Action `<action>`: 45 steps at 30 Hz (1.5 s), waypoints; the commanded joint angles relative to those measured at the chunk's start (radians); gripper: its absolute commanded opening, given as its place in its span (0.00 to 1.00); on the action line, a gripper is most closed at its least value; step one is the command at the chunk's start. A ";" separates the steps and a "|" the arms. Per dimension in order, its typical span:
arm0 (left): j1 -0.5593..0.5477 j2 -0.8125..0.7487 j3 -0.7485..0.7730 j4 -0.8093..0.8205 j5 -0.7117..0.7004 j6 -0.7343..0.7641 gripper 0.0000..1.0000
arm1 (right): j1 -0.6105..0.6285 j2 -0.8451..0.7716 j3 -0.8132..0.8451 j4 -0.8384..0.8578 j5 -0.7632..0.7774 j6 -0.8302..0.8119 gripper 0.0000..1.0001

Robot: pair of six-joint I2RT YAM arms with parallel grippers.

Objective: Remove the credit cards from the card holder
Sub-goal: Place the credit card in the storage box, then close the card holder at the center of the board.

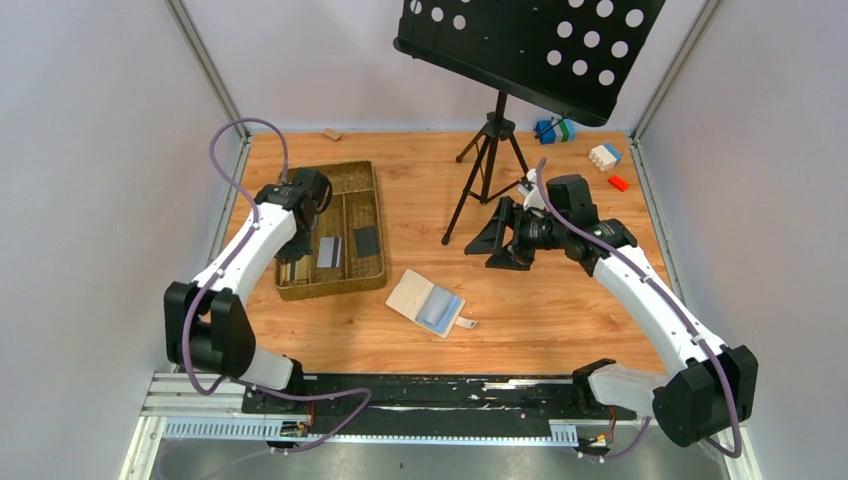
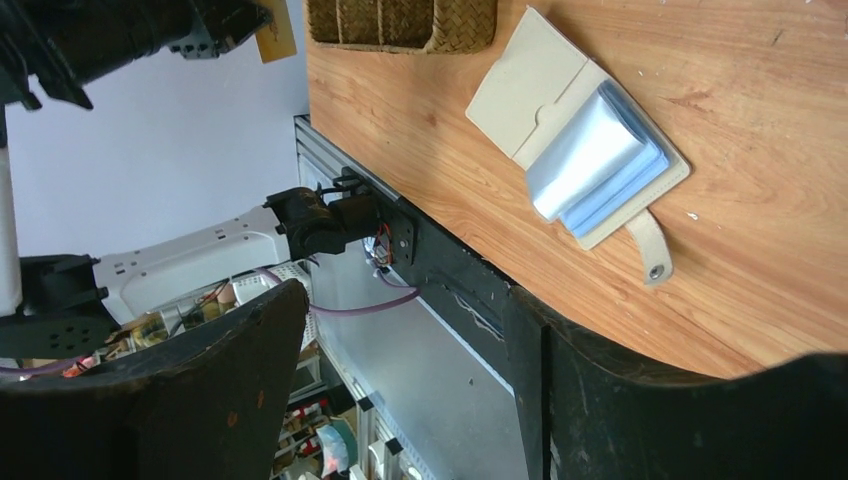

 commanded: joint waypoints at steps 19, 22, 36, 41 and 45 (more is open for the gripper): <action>0.020 0.363 0.126 0.218 -0.091 0.083 0.03 | 0.004 -0.124 -0.138 -0.082 0.107 -0.066 0.76; 0.021 0.393 0.152 0.198 -0.114 0.073 0.11 | 0.034 -0.112 -0.196 -0.063 0.150 -0.047 0.76; 0.009 0.094 0.125 0.080 0.238 0.034 0.55 | 0.232 0.022 -0.384 0.202 0.324 0.184 0.73; -0.108 -0.094 0.012 0.103 0.473 -0.053 0.60 | 0.269 0.094 -0.401 0.233 0.346 0.215 0.68; -0.272 -0.166 -0.094 0.163 0.589 -0.154 0.59 | 0.275 0.135 -0.421 0.283 0.340 0.229 0.58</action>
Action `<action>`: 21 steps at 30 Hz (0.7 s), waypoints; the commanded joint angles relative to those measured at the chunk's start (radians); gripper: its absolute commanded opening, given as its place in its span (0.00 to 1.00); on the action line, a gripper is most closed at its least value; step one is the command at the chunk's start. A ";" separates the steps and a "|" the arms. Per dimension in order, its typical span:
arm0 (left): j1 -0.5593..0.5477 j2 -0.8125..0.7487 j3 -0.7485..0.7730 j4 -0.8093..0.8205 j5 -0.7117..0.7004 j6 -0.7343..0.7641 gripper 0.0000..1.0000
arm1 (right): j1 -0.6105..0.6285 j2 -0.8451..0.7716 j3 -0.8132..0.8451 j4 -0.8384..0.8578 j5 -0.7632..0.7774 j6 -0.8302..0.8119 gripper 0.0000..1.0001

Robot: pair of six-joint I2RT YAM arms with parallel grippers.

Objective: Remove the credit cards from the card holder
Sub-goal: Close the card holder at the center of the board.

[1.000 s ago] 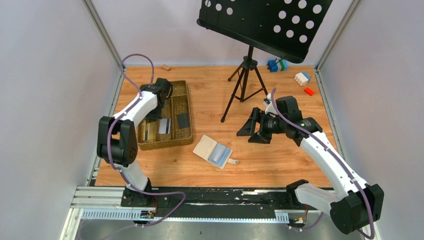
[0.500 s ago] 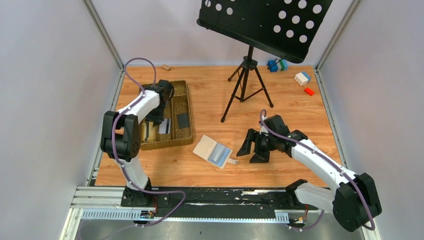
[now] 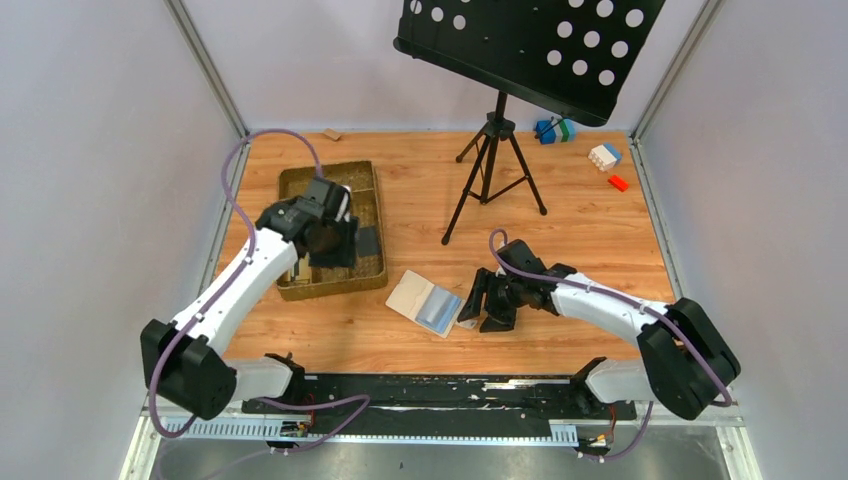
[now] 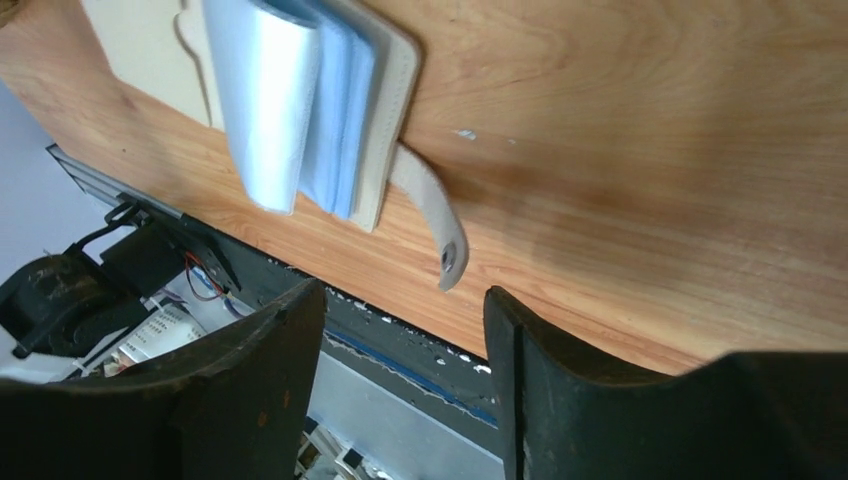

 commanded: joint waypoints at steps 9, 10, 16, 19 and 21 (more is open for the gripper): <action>-0.224 -0.134 -0.394 0.320 0.355 -0.261 0.59 | 0.024 0.163 0.031 0.178 -0.036 0.012 0.45; -0.223 -0.138 -0.410 0.339 0.358 -0.268 0.59 | 0.025 0.176 0.032 0.183 -0.041 0.012 0.41; -0.223 -0.125 -0.515 0.558 0.483 -0.296 0.57 | 0.025 0.151 0.089 0.061 -0.059 -0.044 0.00; -0.227 -0.144 -0.560 0.679 0.520 -0.329 0.57 | 0.023 0.079 0.103 0.001 -0.062 -0.071 0.00; -0.235 -0.147 -0.558 0.710 0.511 -0.325 0.52 | 0.022 0.042 0.121 -0.050 -0.072 -0.089 0.00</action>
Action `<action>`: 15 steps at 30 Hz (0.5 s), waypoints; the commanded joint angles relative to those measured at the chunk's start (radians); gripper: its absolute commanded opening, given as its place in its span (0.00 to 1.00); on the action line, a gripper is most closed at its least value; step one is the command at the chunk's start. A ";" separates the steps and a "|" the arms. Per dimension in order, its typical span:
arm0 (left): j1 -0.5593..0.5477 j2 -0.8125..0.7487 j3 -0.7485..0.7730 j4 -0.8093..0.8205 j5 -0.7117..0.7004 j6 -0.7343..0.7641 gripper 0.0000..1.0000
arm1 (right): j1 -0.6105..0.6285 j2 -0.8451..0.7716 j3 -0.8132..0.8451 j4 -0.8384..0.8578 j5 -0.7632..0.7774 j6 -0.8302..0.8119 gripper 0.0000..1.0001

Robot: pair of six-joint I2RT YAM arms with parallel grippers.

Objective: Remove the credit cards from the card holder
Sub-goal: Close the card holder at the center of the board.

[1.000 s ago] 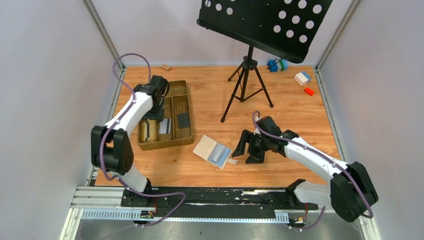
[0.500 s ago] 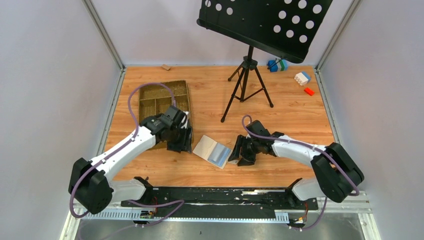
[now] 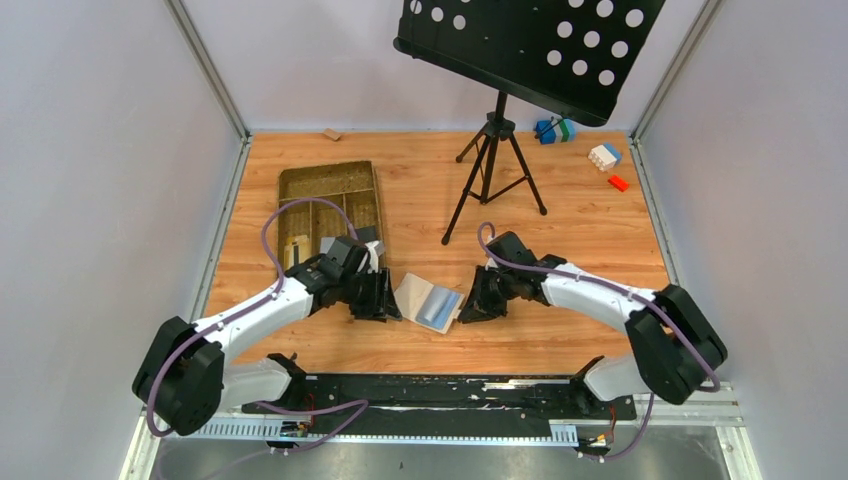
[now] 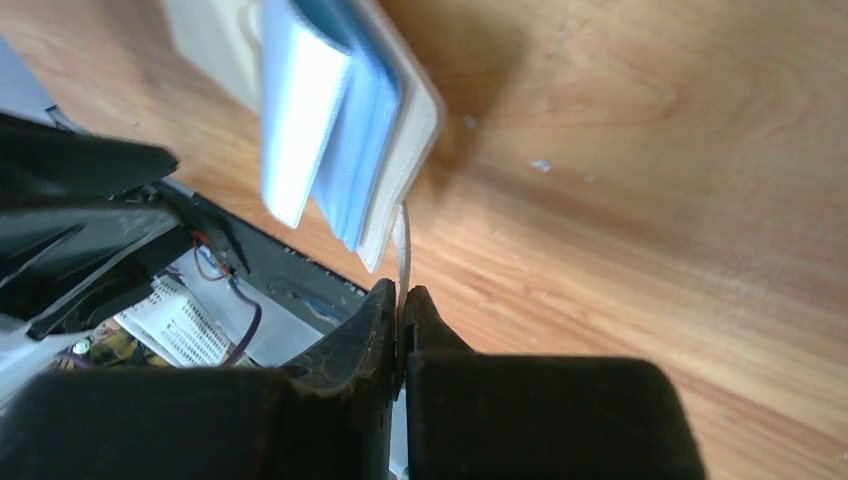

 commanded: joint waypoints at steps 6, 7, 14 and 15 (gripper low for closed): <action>-0.057 0.100 0.078 0.244 0.035 -0.021 0.39 | 0.002 -0.175 0.141 -0.177 -0.054 -0.088 0.00; -0.063 0.128 0.088 0.272 0.039 -0.029 0.37 | 0.001 -0.176 0.160 -0.186 -0.057 -0.095 0.00; -0.118 0.288 0.130 0.380 0.030 -0.054 0.33 | 0.000 -0.084 0.221 -0.134 -0.096 -0.114 0.00; -0.122 0.305 0.134 0.385 0.027 -0.056 0.33 | 0.000 -0.068 0.226 -0.116 -0.097 -0.116 0.00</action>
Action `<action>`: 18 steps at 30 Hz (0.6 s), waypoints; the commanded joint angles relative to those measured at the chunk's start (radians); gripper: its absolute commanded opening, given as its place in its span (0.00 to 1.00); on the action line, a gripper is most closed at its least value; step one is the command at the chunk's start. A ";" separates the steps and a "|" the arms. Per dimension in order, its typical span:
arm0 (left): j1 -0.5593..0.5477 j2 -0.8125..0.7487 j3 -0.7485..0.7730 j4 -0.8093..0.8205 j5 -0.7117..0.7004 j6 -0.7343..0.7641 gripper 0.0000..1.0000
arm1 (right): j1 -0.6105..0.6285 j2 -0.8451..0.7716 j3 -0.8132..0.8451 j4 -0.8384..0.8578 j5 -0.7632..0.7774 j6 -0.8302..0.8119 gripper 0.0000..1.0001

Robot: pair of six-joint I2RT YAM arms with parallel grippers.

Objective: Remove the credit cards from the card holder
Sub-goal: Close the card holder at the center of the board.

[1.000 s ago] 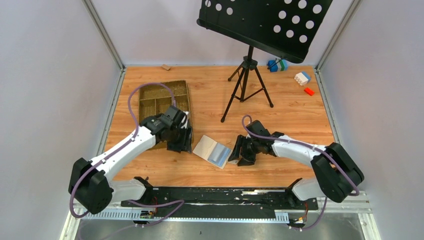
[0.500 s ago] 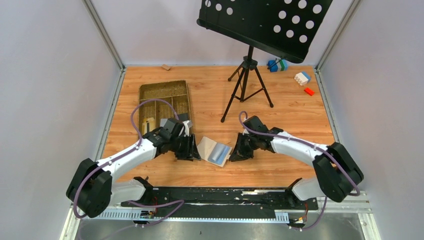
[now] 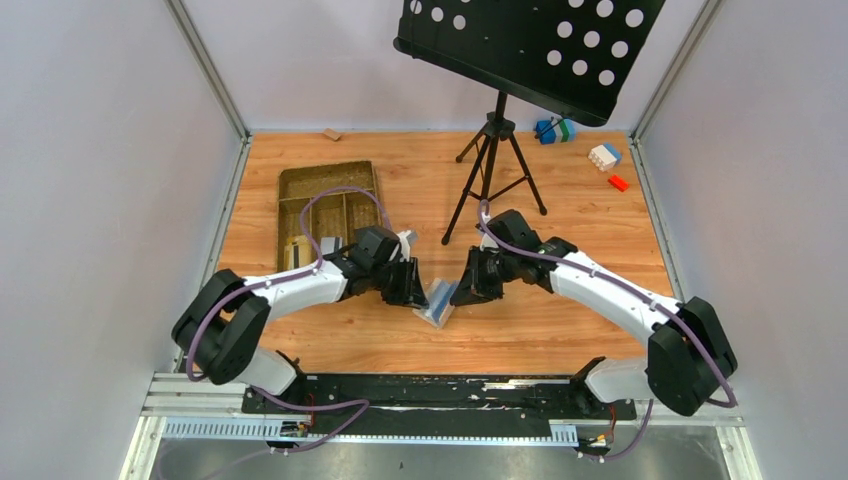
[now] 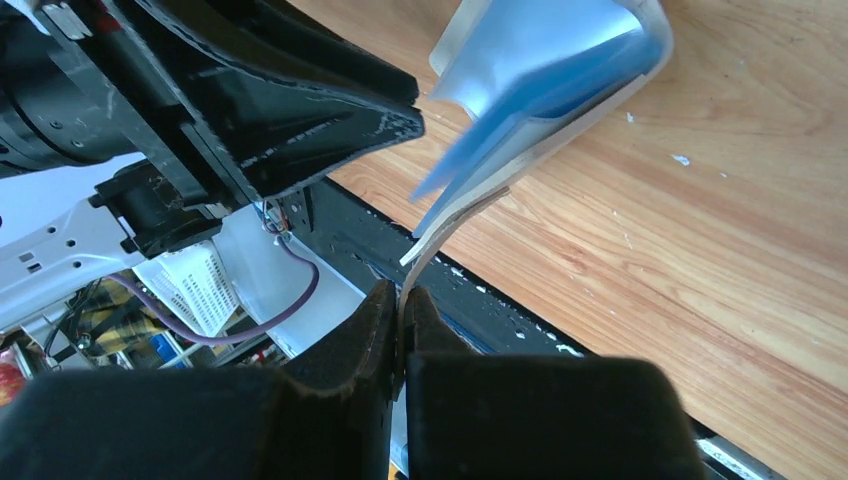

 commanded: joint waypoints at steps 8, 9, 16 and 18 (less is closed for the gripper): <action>-0.031 0.104 0.045 0.080 -0.012 -0.007 0.31 | -0.010 0.180 0.023 0.171 -0.023 -0.058 0.00; -0.031 0.108 0.046 0.076 -0.014 -0.005 0.31 | -0.012 0.189 0.015 0.191 -0.022 -0.060 0.00; -0.031 0.118 0.050 0.060 -0.020 0.002 0.31 | -0.019 0.245 -0.028 0.286 -0.017 -0.073 0.00; -0.032 0.119 0.055 0.060 -0.019 0.003 0.31 | -0.019 0.284 -0.022 0.299 -0.007 -0.076 0.00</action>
